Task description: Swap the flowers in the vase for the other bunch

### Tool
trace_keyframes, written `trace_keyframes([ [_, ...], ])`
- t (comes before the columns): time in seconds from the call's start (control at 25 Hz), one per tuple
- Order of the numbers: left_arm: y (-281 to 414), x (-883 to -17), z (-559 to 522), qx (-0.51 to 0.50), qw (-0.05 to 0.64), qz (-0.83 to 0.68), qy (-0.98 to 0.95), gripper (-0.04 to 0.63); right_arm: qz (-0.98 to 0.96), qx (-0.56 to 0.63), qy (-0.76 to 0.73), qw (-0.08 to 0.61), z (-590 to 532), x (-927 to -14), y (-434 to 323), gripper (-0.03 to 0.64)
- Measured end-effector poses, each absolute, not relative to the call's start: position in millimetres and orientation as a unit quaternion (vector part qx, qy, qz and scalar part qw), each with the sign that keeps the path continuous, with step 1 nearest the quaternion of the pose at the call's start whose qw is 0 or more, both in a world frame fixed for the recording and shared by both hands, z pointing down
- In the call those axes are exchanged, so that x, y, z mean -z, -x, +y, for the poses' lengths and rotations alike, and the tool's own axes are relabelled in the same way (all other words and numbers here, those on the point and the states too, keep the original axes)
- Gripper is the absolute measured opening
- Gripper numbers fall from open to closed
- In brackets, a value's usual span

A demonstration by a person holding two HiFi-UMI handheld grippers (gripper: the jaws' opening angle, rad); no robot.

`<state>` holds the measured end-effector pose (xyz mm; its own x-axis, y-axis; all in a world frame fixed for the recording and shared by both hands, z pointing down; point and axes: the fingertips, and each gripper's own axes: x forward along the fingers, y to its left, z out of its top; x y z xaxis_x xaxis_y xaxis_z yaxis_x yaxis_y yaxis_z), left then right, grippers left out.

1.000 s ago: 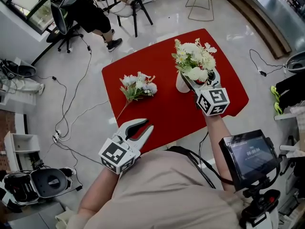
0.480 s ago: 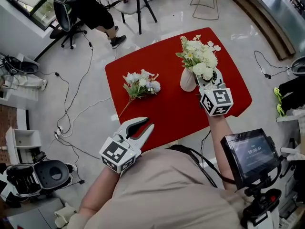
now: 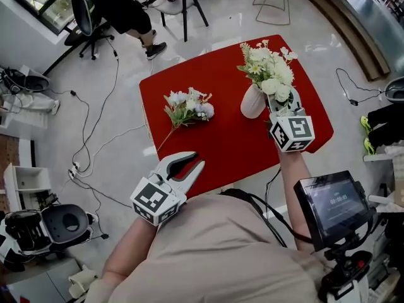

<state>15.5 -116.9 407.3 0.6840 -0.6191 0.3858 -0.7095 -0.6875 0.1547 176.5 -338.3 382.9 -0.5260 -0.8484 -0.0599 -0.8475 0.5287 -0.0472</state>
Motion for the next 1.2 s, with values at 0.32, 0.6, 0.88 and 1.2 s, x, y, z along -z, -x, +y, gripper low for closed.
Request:
trace_keyframes([
  [0.32, -8, -406, -114, -0.148, 0.147, -0.362, -0.908, 0.061, 0.874, 0.007, 0.484, 0.045, -335, -368, -176, 0.081],
  [0.6, -3, -411, -112, -0.141, 0.148, -0.355, -0.912, 0.061, 0.874, 0.001, 0.484, 0.048, -328, -358, -176, 0.077],
  [0.88, 1, -412, -110, -0.134, 0.148, -0.349, -0.916, 0.061, 0.878, -0.018, 0.476, 0.053, -322, -341, -169, 0.075],
  [1.2, 7, -407, -105, -0.13, 0.148, -0.346, -0.917, 0.061, 0.878, -0.041, 0.474, 0.053, -310, -309, -165, 0.075],
])
